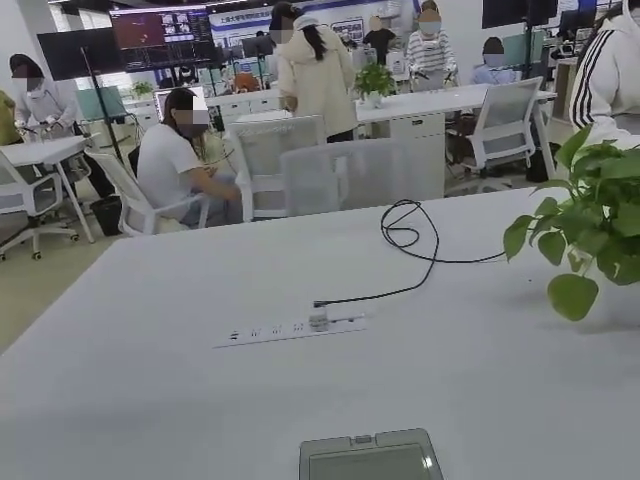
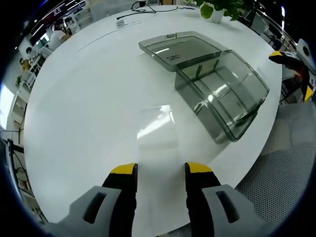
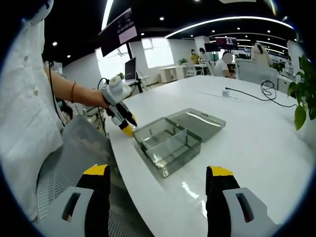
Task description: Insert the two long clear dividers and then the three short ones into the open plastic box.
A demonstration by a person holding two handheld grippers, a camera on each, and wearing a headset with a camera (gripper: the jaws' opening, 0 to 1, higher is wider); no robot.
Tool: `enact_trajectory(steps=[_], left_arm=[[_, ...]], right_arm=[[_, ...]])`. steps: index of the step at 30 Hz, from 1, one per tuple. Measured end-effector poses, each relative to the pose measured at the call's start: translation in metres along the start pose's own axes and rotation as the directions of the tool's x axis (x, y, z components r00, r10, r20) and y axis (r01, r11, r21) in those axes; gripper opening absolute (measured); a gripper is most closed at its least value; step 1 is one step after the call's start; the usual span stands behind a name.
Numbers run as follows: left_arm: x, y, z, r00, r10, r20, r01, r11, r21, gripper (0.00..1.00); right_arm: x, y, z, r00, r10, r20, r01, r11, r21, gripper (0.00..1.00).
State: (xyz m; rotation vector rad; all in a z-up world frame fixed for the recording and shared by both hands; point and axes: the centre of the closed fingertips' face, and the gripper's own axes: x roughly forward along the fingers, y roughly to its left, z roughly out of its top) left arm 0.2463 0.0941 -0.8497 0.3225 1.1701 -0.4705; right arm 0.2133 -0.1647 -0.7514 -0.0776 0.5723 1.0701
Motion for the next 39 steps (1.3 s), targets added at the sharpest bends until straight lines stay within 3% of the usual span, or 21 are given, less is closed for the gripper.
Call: enact_trajectory(steps=[10,23,32,39], left_arm=[[0.000,0.002,-0.001,0.9995,0.002,-0.030,-0.003,1.000,-0.015,0.32],[-0.003,0.002,-0.001,0.9989,-0.045,-0.010,0.045,0.998,-0.054,0.30],[-0.007,0.000,-0.003,0.9960,-0.086,0.025,0.088,0.987,-0.132,0.30],[-0.017,0.000,-0.001,0.9890,-0.115,0.093,0.132,0.968,-0.213,0.30]], right_arm=[[-0.004,0.000,-0.005,1.0000,-0.010,-0.002,0.010,1.000,0.006,0.80],[-0.006,0.000,-0.010,0.9995,-0.013,-0.030,0.013,1.000,-0.014,0.80],[-0.006,0.000,-0.011,0.9990,-0.017,-0.042,0.016,1.000,-0.022,0.80],[-0.006,0.002,-0.011,0.9983,-0.019,-0.056,0.017,1.000,-0.026,0.80]])
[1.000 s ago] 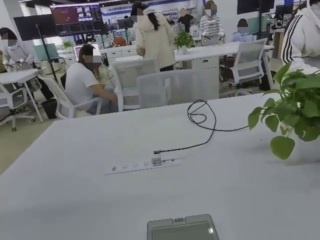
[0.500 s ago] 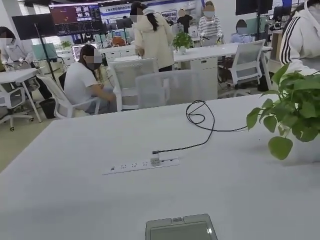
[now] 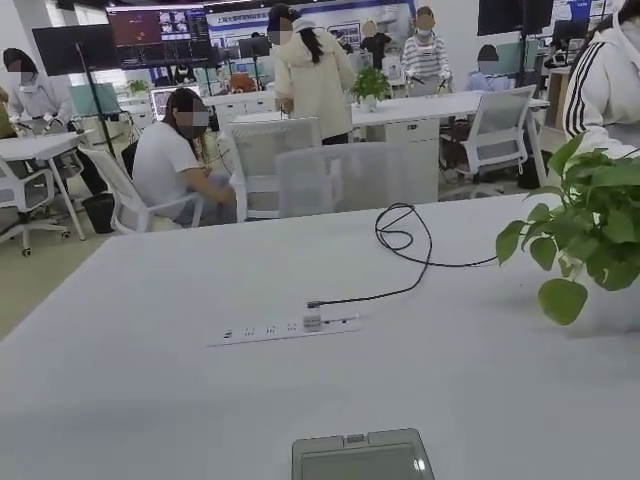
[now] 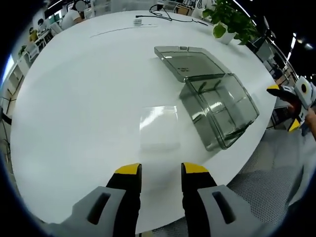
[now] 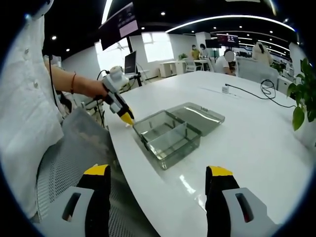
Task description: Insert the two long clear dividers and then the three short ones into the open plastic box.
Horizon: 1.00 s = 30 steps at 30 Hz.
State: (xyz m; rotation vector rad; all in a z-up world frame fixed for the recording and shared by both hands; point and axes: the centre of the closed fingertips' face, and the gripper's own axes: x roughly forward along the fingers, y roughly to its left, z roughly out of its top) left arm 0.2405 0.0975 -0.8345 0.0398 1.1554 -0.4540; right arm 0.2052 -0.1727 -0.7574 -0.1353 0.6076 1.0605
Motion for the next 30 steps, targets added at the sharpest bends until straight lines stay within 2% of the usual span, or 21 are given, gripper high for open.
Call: enact_trajectory(steps=[2,6,13,16,19,21,24,25,28,29,30], left_arm=[[-0.004,-0.001,0.003,0.9995,-0.017,0.028,0.018,0.999,-0.033,0.30],[-0.013,-0.004,0.008,0.9973,-0.030,0.067,0.034,0.998,-0.051,0.30],[-0.033,-0.014,0.026,0.9857,-0.063,0.156,0.074,0.995,-0.062,0.30],[-0.041,-0.024,0.036,0.9753,-0.091,0.201,0.104,0.993,-0.055,0.30],[-0.047,-0.030,0.043,0.9683,-0.108,0.226,0.121,0.992,-0.046,0.30],[-0.052,-0.038,0.049,0.9581,-0.131,0.254,0.145,0.989,-0.038,0.30],[-0.057,-0.047,0.054,0.9494,-0.152,0.275,0.165,0.986,-0.025,0.30],[-0.059,-0.053,0.057,0.9424,-0.170,0.288,0.184,0.983,-0.021,0.30],[-0.061,-0.063,0.060,0.9335,-0.193,0.302,0.205,0.979,-0.008,0.30],[-0.062,-0.068,0.062,0.9282,-0.205,0.310,0.218,0.976,-0.005,0.30],[-0.063,-0.071,0.062,0.9253,-0.212,0.315,0.224,0.975,-0.003,0.30]], right_arm=[[0.000,0.000,0.001,1.0000,-0.001,-0.004,0.001,1.000,-0.002,0.80],[0.000,0.001,0.008,1.0000,-0.005,-0.002,0.005,1.000,-0.002,0.80],[0.001,0.003,0.025,0.9998,-0.010,0.019,0.010,1.000,-0.003,0.79],[0.003,0.004,0.033,0.9995,-0.010,0.031,0.009,1.000,0.007,0.79],[0.005,0.006,0.044,0.9992,-0.013,0.039,0.013,1.000,0.016,0.78],[0.007,0.008,0.051,0.9988,-0.013,0.047,0.012,1.000,0.019,0.77],[0.011,0.012,0.064,0.9981,-0.012,0.060,0.010,0.999,0.041,0.75],[0.012,0.012,0.067,0.9978,-0.012,0.065,0.009,0.999,0.045,0.73],[0.018,0.014,0.080,0.9969,-0.022,0.075,0.015,0.995,0.096,0.68],[0.019,0.015,0.083,0.9969,-0.024,0.075,0.016,0.994,0.107,0.66],[0.021,0.015,0.089,0.9955,-0.028,0.091,0.018,0.994,0.111,0.64]])
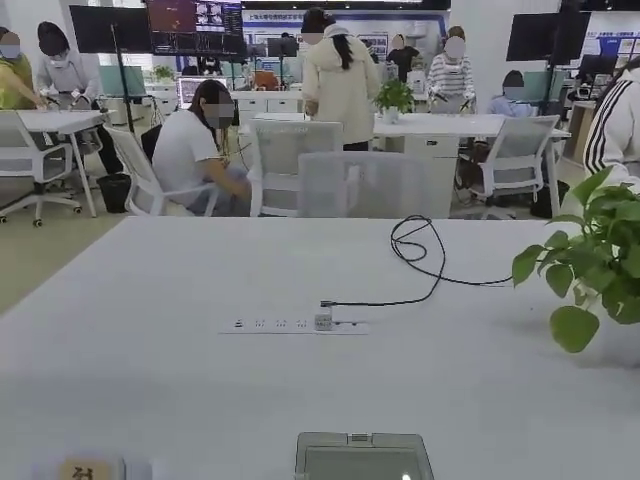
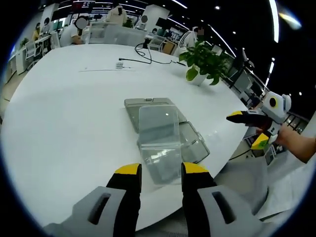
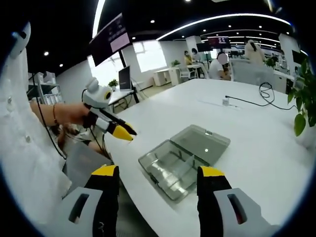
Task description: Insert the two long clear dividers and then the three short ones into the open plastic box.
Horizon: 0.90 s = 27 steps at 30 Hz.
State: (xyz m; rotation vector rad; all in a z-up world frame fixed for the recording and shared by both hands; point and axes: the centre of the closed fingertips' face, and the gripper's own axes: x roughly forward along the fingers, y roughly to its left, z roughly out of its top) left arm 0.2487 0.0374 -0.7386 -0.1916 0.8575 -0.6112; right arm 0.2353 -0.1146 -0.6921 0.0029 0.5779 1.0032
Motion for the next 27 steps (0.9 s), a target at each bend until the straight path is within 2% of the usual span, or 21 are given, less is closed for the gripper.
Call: enact_trajectory(steps=[5,12,15,20,23,27], left_arm=[[0.002,-0.019,0.003,0.9984,-0.050,0.024,0.050,0.999,0.000,0.30],[0.006,-0.043,0.007,0.9926,-0.112,0.049,0.111,0.994,0.011,0.30],[0.008,-0.049,0.008,0.9908,-0.125,0.052,0.124,0.992,0.019,0.30],[0.009,-0.063,0.011,0.9854,-0.159,0.061,0.157,0.987,0.032,0.30],[0.010,-0.067,0.012,0.9853,-0.161,0.057,0.158,0.986,0.057,0.30],[0.010,-0.070,0.014,0.9836,-0.171,0.057,0.167,0.984,0.063,0.30]], right_arm=[[0.011,0.004,0.016,0.9997,-0.013,0.021,0.011,0.993,0.116,0.59],[0.032,0.014,0.026,0.9996,-0.016,0.024,0.011,0.985,0.173,0.42],[0.040,0.021,0.028,0.9996,-0.010,0.028,0.004,0.980,0.200,0.34],[0.052,0.024,0.023,0.9997,-0.026,0.003,0.024,0.968,0.251,0.28],[0.055,0.026,0.024,0.9995,-0.028,0.014,0.023,0.952,0.304,0.22],[0.061,0.028,0.022,0.9995,-0.032,0.001,0.030,0.944,0.329,0.20]])
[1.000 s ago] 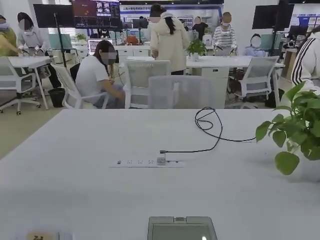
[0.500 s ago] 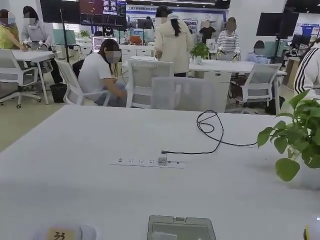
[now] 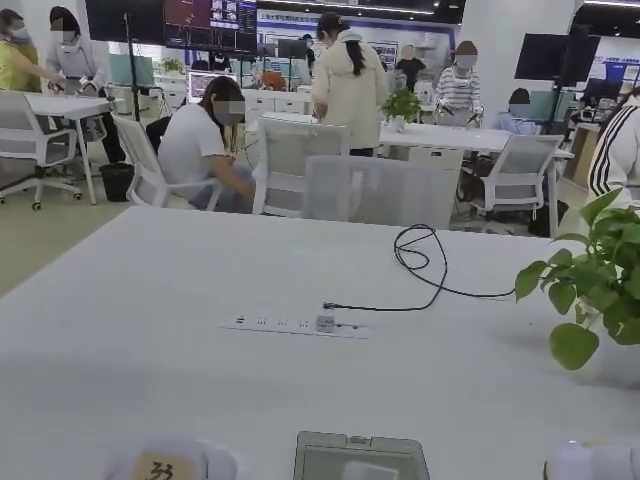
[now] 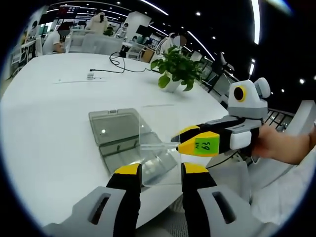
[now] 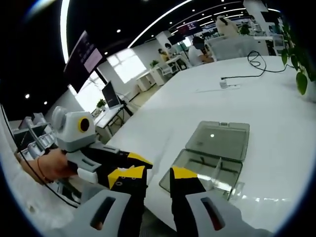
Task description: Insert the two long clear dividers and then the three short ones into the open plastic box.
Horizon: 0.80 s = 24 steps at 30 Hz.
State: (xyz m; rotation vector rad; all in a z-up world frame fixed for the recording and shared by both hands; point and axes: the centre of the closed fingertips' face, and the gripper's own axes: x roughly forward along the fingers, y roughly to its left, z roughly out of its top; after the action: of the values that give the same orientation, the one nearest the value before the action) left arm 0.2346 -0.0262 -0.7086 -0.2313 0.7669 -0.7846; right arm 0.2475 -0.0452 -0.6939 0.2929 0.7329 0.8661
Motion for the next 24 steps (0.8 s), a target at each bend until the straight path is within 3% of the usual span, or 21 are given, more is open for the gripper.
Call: enact_trajectory(steps=[7,9,12,24], left_arm=[[0.0012,-0.0021,0.0010,1.0000,-0.006,-0.003,0.006,1.000,0.018,0.30],[0.0013,-0.0028,0.0015,1.0000,-0.007,-0.002,0.007,1.000,0.019,0.30],[0.0024,-0.0025,0.0017,1.0000,-0.005,-0.001,0.005,1.000,0.027,0.30],[0.0048,-0.0040,0.0008,0.9997,-0.022,0.008,0.021,0.999,0.032,0.33]], right_arm=[[0.0023,0.0009,0.0016,0.9999,-0.006,0.009,0.005,0.999,0.040,0.15],[0.0024,0.0014,0.0006,1.0000,-0.004,0.005,0.004,0.999,0.050,0.08],[0.0026,0.0019,0.0013,0.9998,-0.014,0.011,0.013,0.996,0.091,0.08],[0.0068,-0.0003,0.0024,0.9990,-0.044,0.007,0.043,0.993,0.107,0.07]])
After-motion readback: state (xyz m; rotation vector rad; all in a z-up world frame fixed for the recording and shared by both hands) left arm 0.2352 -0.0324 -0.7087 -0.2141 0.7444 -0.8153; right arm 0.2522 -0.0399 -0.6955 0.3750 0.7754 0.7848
